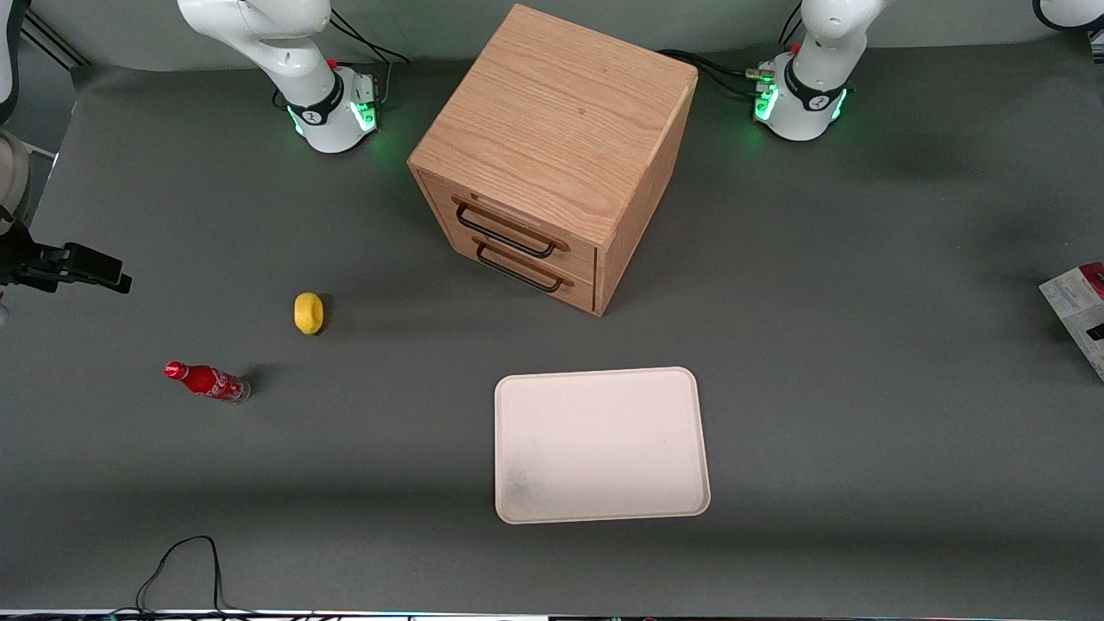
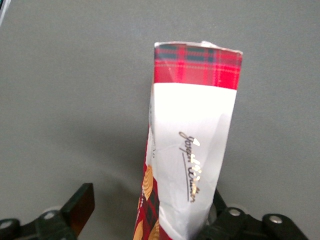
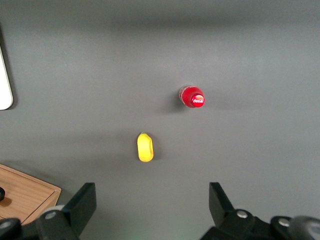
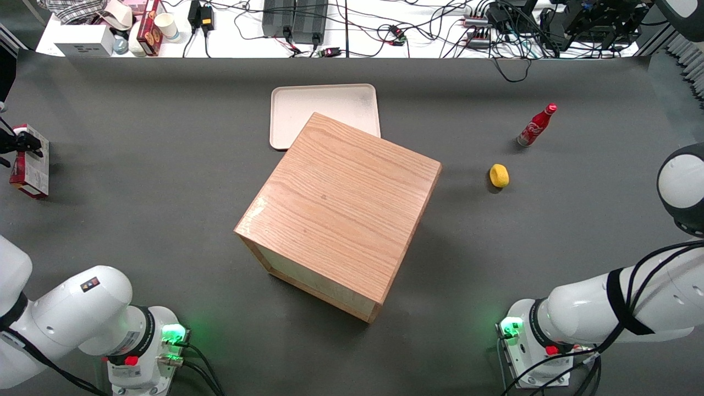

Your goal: Place red cookie box on tray

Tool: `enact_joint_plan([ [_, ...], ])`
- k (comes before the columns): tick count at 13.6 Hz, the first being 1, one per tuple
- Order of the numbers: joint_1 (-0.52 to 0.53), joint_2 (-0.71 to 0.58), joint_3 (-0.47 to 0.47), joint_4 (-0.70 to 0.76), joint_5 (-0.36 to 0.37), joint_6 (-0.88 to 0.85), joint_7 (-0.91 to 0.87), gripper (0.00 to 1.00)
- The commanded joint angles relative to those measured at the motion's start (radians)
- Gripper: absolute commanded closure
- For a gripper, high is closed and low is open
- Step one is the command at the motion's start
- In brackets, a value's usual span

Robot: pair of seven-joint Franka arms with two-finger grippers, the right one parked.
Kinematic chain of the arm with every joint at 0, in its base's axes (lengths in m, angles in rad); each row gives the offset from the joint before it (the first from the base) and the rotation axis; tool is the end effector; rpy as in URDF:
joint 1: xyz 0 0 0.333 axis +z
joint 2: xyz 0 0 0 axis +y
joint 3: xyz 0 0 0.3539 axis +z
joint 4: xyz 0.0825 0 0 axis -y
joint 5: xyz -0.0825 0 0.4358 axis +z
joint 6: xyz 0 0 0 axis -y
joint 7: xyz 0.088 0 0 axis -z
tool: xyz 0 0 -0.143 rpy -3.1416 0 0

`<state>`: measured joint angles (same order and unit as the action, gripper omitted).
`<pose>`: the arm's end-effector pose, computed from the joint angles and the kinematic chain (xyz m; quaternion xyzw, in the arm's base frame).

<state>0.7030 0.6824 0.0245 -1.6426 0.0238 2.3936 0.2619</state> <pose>0.5675 0.5039 0.1809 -0.9749 -0.2194 -0.0226 0.0304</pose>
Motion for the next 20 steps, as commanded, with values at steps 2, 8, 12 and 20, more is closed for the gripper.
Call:
enact_joint_plan([
  [2,-0.011,-0.035,0.006,-0.014,0.013,-0.013,-0.003,0.56],
  [8,-0.031,-0.066,0.005,-0.005,0.013,-0.077,-0.01,1.0],
  [12,-0.03,-0.072,0.006,-0.003,0.014,-0.086,-0.007,1.0],
  [20,-0.076,-0.208,0.009,0.088,0.016,-0.417,-0.015,1.0],
])
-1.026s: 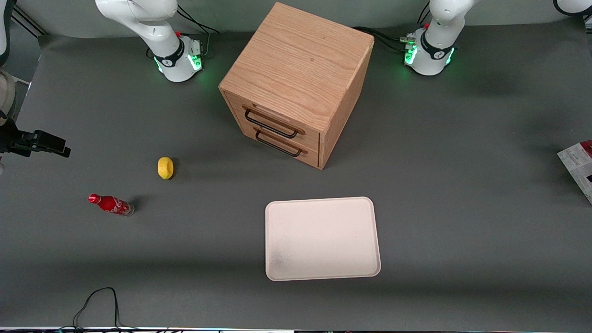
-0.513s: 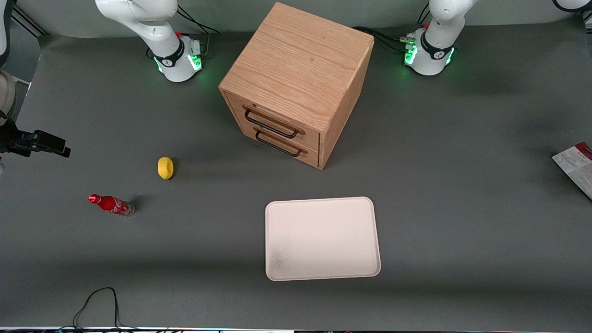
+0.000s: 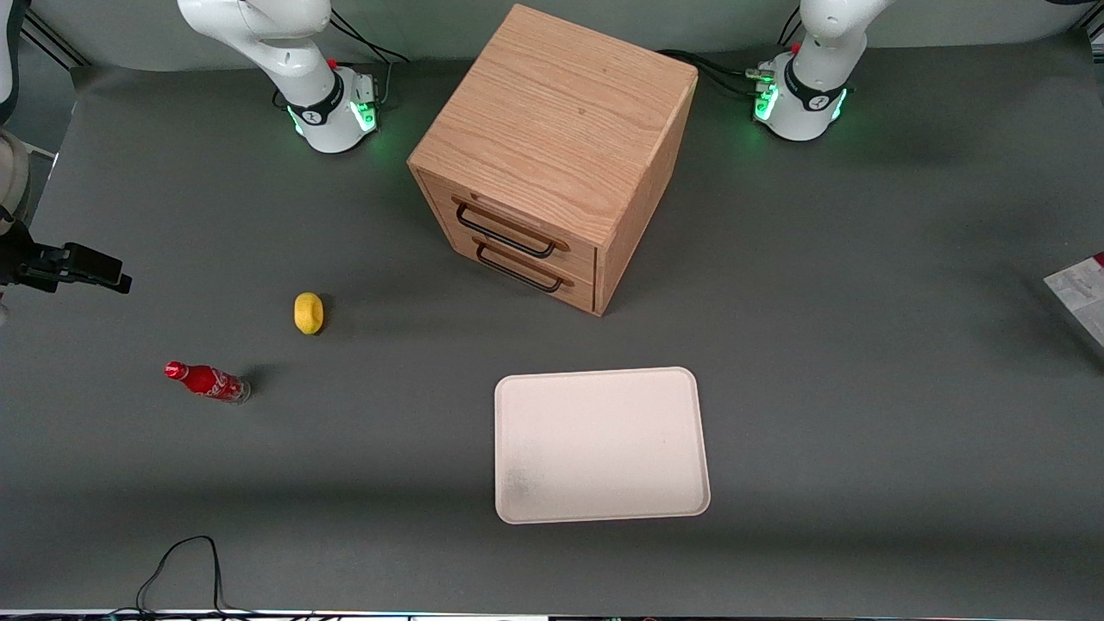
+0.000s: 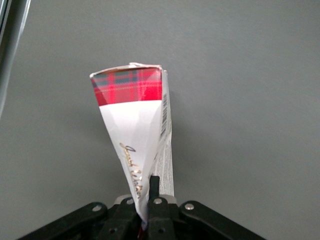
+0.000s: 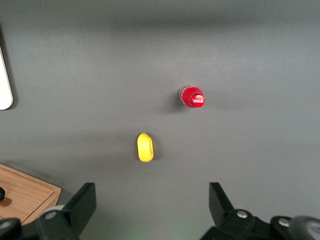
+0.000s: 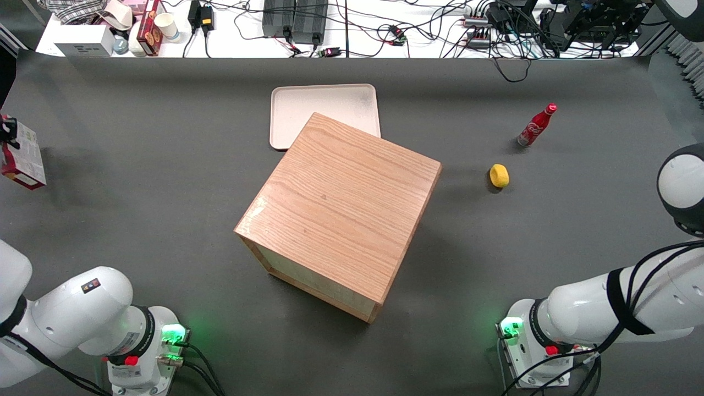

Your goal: Place red cookie box on tray

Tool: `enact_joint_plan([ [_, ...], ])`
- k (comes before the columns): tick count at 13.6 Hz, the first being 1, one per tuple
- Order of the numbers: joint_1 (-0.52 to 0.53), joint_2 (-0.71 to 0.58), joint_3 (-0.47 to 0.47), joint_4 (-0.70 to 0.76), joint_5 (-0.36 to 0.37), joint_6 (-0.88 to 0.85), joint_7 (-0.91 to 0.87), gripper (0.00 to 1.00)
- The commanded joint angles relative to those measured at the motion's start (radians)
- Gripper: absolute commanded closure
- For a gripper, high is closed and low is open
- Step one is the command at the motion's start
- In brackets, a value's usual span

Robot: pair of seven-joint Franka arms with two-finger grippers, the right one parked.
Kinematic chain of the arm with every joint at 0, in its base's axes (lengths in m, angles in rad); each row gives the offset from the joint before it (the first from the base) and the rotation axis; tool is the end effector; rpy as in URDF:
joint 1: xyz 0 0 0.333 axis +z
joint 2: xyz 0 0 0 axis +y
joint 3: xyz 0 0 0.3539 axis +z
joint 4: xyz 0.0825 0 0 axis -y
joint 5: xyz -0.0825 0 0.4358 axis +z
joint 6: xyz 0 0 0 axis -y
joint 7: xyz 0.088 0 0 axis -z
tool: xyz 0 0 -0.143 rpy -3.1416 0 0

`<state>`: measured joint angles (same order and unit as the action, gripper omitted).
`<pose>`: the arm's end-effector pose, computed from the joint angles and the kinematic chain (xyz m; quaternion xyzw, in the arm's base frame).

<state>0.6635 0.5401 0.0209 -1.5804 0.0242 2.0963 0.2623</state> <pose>0.5825 0.4755 0.2918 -0.9792 -0.2020 0.0179 0.0085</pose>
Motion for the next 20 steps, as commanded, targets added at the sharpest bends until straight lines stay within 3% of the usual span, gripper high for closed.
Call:
enact_joint_plan([
  [1,-0.039,-0.09,0.011,0.048,0.02,-0.184,-0.015,1.0],
  [6,-0.1,-0.25,0.007,0.095,0.02,-0.428,-0.023,1.0],
  [9,-0.146,-0.261,0.005,0.23,0.02,-0.622,-0.052,1.0],
  [12,-0.217,-0.276,0.005,0.26,0.019,-0.699,-0.11,1.0],
  [20,-0.631,-0.246,-0.019,0.264,-0.004,-0.7,-0.547,1.0],
])
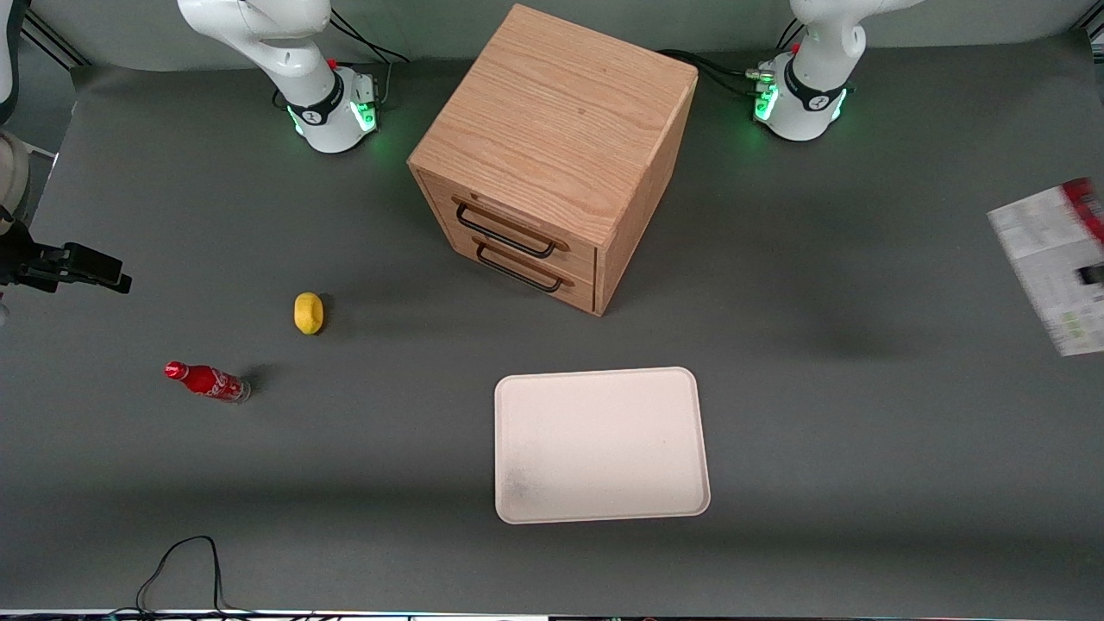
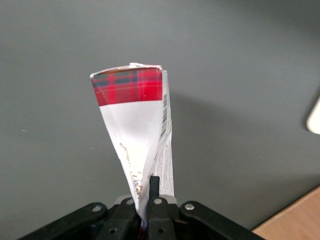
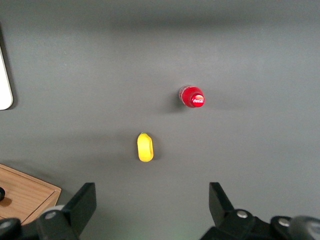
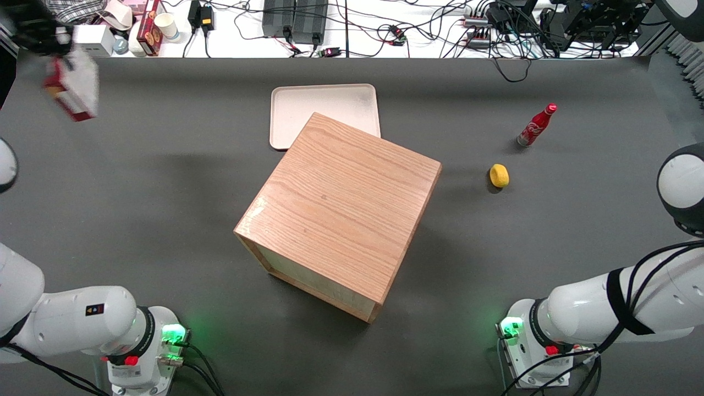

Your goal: Place red cookie box on tray

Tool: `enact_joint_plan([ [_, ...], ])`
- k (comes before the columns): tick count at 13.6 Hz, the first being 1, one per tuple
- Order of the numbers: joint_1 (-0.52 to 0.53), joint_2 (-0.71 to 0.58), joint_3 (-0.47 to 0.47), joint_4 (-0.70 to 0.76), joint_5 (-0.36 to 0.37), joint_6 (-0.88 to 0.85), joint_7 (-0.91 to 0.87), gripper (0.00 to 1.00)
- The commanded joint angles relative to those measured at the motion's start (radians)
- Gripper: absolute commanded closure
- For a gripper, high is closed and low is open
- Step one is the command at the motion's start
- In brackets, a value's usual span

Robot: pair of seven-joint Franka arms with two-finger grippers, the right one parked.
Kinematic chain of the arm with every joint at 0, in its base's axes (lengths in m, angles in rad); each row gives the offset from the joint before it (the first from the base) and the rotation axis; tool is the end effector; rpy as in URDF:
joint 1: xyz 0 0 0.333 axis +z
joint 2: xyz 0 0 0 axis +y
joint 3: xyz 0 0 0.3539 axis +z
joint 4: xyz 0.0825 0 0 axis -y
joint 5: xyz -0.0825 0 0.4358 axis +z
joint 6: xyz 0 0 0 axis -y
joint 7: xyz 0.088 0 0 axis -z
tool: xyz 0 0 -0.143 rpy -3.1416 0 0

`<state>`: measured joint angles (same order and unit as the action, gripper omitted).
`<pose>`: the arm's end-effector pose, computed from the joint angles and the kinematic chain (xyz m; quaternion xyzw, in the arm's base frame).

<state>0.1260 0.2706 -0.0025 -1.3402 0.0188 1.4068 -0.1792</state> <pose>0.6646 0.0857 0.5591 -0.9833 -0.1506 0.1015 0.0119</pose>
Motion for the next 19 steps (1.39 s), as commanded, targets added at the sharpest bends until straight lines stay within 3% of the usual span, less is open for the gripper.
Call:
enact_joint_plan([
  [1,-0.129,0.06,-0.014,0.053,-0.003,0.007,-0.135,1.0],
  [5,-0.244,0.218,-0.108,0.173,-0.02,0.116,-0.25,1.0],
  [12,-0.449,0.508,-0.122,0.363,-0.016,0.349,-0.253,1.0],
  [19,-0.487,0.633,-0.114,0.363,0.019,0.463,-0.358,1.0],
])
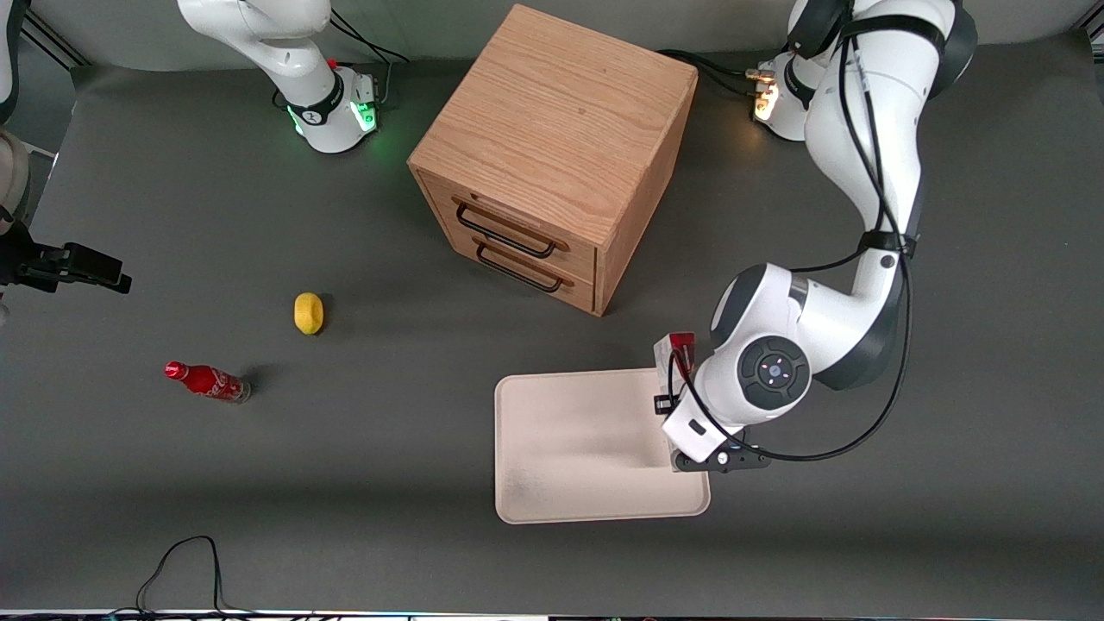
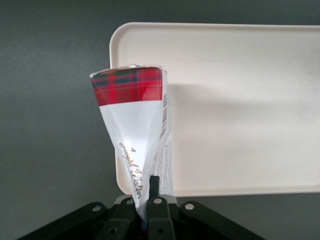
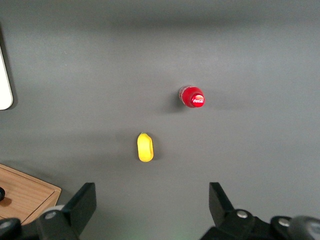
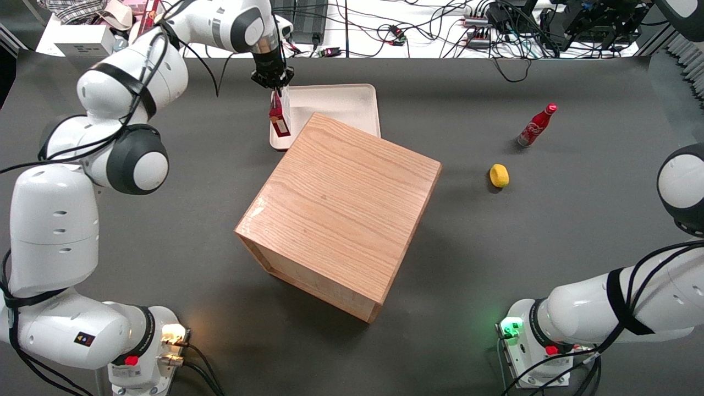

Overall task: Place red cookie box on tray
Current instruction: 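Lower the cookie box upright onto the cream tray with the left gripper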

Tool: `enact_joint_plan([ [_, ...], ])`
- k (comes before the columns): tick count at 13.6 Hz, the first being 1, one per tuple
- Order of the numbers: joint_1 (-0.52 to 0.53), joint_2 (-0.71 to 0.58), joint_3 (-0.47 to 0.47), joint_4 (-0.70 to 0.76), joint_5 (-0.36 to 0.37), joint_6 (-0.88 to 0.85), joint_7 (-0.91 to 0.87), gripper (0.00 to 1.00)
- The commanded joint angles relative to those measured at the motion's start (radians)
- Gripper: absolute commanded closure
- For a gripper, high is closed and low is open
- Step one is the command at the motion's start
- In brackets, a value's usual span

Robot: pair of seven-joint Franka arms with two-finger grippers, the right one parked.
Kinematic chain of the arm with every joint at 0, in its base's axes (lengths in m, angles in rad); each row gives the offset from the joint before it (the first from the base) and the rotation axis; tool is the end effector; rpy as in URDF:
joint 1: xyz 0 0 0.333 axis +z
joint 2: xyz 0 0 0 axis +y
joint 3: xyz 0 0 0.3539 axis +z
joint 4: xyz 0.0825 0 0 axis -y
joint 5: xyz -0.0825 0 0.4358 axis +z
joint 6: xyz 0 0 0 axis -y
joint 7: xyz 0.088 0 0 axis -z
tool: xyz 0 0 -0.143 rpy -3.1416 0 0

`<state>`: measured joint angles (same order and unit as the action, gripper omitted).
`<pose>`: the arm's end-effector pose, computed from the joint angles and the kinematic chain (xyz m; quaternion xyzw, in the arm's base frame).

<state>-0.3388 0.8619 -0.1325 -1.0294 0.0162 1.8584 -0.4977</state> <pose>0.7694 -0.3502 0.2996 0.9985 0.0330 -0.0316 0.0317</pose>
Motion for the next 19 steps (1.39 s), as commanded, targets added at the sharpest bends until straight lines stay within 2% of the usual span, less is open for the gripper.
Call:
enact_joint_plan([
  [1,-0.022,0.058,0.017,0.052,0.034,0.025,-0.045,1.0],
  [11,-0.026,0.117,0.017,0.04,0.087,0.122,-0.055,1.0],
  [12,-0.026,0.12,0.017,0.04,0.087,0.123,-0.055,0.91],
  [13,-0.026,0.121,0.017,0.041,0.087,0.124,-0.055,0.67],
  [14,-0.026,0.121,0.017,0.041,0.087,0.125,-0.053,0.26],
  [15,-0.025,0.12,0.017,0.04,0.088,0.122,-0.05,0.0],
  [19,-0.025,0.118,0.017,0.04,0.093,0.119,-0.052,0.0],
])
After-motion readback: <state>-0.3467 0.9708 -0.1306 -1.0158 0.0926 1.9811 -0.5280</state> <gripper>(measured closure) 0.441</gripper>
